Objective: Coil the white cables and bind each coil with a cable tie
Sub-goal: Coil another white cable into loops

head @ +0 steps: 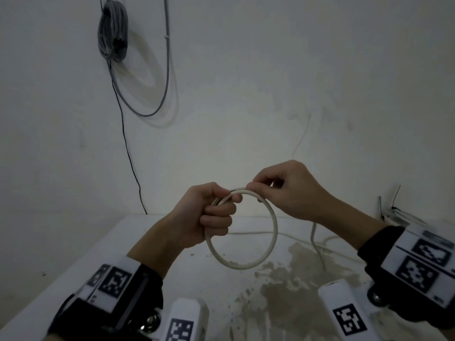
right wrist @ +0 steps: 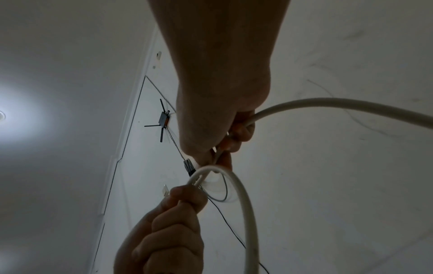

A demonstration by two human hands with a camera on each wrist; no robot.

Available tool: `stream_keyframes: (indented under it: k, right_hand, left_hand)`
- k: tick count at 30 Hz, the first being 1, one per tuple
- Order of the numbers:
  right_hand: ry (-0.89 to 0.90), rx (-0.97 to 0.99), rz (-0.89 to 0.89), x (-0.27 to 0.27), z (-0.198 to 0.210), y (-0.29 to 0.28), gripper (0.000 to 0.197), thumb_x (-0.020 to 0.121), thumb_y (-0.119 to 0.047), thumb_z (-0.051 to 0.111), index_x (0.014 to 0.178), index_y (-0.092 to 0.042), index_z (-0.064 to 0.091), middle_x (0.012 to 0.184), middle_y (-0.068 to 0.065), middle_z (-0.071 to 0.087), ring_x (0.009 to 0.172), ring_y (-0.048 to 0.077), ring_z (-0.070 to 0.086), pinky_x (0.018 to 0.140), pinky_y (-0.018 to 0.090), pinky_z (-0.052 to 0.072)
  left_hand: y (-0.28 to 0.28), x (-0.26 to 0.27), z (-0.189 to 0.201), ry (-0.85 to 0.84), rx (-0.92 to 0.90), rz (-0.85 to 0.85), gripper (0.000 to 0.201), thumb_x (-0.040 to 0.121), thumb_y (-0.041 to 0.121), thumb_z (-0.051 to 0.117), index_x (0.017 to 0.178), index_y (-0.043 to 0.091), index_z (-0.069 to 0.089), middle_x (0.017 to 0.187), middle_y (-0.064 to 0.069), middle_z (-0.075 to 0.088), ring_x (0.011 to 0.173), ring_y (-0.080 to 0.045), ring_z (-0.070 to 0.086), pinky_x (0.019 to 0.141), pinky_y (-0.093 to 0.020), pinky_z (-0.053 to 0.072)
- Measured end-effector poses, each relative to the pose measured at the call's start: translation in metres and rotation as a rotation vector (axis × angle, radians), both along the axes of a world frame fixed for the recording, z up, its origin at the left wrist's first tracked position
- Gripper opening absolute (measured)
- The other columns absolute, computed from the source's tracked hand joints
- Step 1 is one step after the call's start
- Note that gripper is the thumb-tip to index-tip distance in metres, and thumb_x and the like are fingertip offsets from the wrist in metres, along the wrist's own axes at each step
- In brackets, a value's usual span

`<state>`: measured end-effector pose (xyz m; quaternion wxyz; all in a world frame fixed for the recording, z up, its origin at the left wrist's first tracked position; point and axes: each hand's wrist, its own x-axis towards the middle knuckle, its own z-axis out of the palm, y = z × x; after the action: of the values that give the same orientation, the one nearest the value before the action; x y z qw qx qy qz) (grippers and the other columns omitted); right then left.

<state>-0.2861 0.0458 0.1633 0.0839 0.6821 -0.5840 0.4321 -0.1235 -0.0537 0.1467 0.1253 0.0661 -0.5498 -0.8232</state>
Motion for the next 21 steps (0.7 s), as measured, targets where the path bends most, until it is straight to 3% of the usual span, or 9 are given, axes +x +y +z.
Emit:
stream_keyframes:
  k: [3, 5, 6, 10, 13, 15, 17, 19, 21]
  right_hand:
    - [-0.097, 0.043, 0.050, 0.003, -0.001, 0.002, 0.020, 0.087, -0.020, 0.065, 0.072, -0.009, 0.074, 0.057, 0.000, 0.066, 0.046, 0.005, 0.052, 0.050, 0.016, 0.038]
    - [-0.167, 0.087, 0.083, 0.004, -0.001, 0.003, 0.026, 0.089, -0.021, 0.061, 0.069, -0.008, 0.072, 0.055, 0.011, 0.062, 0.048, 0.018, 0.045, 0.051, 0.026, 0.036]
    - [-0.207, 0.114, 0.102, 0.003, -0.001, 0.003, 0.026, 0.089, -0.020, 0.060, 0.070, -0.007, 0.072, 0.057, 0.016, 0.060, 0.050, 0.019, 0.041, 0.051, 0.026, 0.035]
    - [-0.199, 0.163, 0.120, 0.001, -0.002, 0.001, 0.014, 0.089, -0.016, 0.061, 0.081, -0.011, 0.071, 0.060, -0.004, 0.063, 0.053, 0.009, 0.045, 0.052, 0.019, 0.036]
    - [-0.206, 0.196, 0.052, -0.004, -0.008, -0.001, 0.019, 0.091, -0.030, 0.057, 0.083, -0.019, 0.070, 0.062, -0.002, 0.063, 0.058, 0.014, 0.050, 0.057, 0.024, 0.041]
    - [-0.310, 0.219, 0.019, -0.011, -0.018, 0.001, 0.031, 0.093, -0.035, 0.051, 0.083, -0.012, 0.069, 0.060, 0.001, 0.061, 0.056, 0.015, 0.053, 0.056, 0.027, 0.043]
    - [-0.465, 0.235, 0.030, -0.017, -0.030, 0.007, 0.039, 0.095, -0.034, 0.048, 0.081, -0.001, 0.065, 0.055, 0.001, 0.056, 0.050, 0.014, 0.054, 0.050, 0.026, 0.042]
    - [-0.559, 0.282, 0.067, -0.024, -0.043, 0.015, 0.037, 0.095, -0.032, 0.049, 0.076, -0.002, 0.061, 0.051, 0.000, 0.051, 0.046, 0.017, 0.052, 0.047, 0.025, 0.040]
    - [-0.544, 0.374, 0.086, -0.033, -0.057, 0.024, 0.036, 0.095, -0.027, 0.049, 0.069, -0.004, 0.057, 0.047, -0.001, 0.047, 0.043, 0.019, 0.049, 0.044, 0.025, 0.039]
  left_hand:
    - [-0.001, -0.001, -0.002, 0.008, -0.004, 0.006, 0.024, 0.076, 0.014, 0.028, 0.068, 0.008, 0.050, 0.036, 0.009, 0.028, 0.025, -0.002, 0.026, 0.029, -0.015, 0.024]
    - [-0.001, -0.002, -0.004, 0.000, -0.026, 0.021, 0.023, 0.073, 0.011, 0.027, 0.067, 0.009, 0.050, 0.037, 0.009, 0.030, 0.025, -0.002, 0.028, 0.030, -0.014, 0.022]
    - [-0.001, -0.003, -0.004, -0.004, -0.040, 0.036, 0.021, 0.071, 0.010, 0.028, 0.068, 0.009, 0.048, 0.037, 0.009, 0.030, 0.024, -0.002, 0.027, 0.030, -0.014, 0.020]
    - [0.006, -0.005, -0.005, 0.016, -0.035, 0.087, 0.016, 0.076, 0.020, 0.036, 0.065, 0.012, 0.045, 0.037, 0.010, 0.027, 0.023, -0.001, 0.024, 0.032, -0.014, 0.012]
    - [0.009, -0.008, -0.009, 0.111, -0.004, 0.170, 0.019, 0.080, 0.025, 0.043, 0.064, 0.015, 0.043, 0.037, 0.010, 0.025, 0.024, -0.001, 0.022, 0.031, -0.016, 0.012]
    - [0.007, -0.009, -0.010, 0.221, 0.081, 0.232, 0.019, 0.082, 0.023, 0.042, 0.065, 0.015, 0.042, 0.036, 0.010, 0.025, 0.023, -0.001, 0.021, 0.030, -0.016, 0.012]
    - [0.003, -0.008, -0.013, 0.302, 0.166, 0.287, 0.022, 0.085, 0.022, 0.040, 0.065, 0.015, 0.042, 0.035, 0.009, 0.026, 0.025, -0.003, 0.014, 0.031, -0.016, 0.011]
    - [-0.001, -0.006, -0.019, 0.358, 0.234, 0.342, 0.031, 0.092, 0.021, 0.035, 0.063, 0.015, 0.043, 0.035, 0.008, 0.026, 0.033, -0.007, 0.006, 0.030, -0.016, 0.011]
    - [-0.006, -0.004, -0.023, 0.420, 0.261, 0.398, 0.028, 0.090, 0.019, 0.035, 0.063, 0.016, 0.041, 0.035, 0.008, 0.026, 0.033, -0.008, 0.006, 0.030, -0.016, 0.011]
